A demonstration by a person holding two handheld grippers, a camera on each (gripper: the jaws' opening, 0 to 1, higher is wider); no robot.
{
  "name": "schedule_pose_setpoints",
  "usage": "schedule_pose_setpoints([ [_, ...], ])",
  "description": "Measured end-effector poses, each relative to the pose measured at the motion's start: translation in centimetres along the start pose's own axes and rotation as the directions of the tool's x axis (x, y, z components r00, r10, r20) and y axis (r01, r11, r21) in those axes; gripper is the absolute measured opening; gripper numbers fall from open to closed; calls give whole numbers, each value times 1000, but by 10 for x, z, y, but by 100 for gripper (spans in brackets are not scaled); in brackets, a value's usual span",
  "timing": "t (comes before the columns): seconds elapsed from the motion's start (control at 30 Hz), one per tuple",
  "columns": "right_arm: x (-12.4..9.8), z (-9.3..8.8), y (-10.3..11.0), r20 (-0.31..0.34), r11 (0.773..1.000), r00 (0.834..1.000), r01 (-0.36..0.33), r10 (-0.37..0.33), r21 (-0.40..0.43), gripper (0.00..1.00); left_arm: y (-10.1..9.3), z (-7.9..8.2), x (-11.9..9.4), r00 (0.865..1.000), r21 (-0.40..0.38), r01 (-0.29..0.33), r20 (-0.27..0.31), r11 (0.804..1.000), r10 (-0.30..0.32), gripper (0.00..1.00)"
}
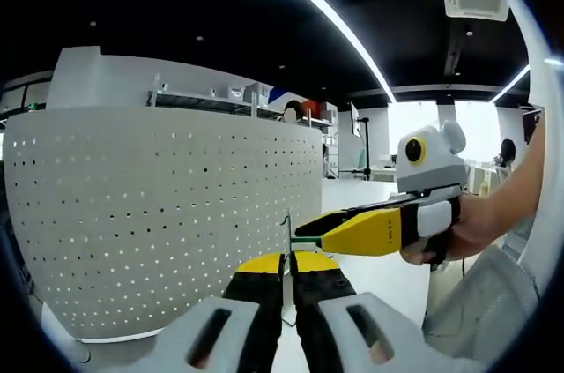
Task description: Insert the hook assembly into the mounting plate slot until the hook locks in place.
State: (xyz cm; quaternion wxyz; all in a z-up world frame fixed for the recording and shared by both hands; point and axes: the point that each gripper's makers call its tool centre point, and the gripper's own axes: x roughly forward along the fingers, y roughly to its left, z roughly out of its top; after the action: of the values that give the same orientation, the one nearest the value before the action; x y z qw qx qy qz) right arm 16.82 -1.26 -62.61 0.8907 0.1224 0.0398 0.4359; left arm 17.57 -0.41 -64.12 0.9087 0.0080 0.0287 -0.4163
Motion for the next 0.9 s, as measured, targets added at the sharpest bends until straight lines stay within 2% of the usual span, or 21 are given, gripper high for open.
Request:
schedule_pose_setpoints([
  [0.6,5,1,4,10,1000,1000,0,0,13,5,-3,3,0,1000,0,-10,4,1000,10,2],
  [0.9,7,3,4,31,999,999,25,-26,21,4,-1,3,-1,1000,-17,-25,14,1000,25,2],
])
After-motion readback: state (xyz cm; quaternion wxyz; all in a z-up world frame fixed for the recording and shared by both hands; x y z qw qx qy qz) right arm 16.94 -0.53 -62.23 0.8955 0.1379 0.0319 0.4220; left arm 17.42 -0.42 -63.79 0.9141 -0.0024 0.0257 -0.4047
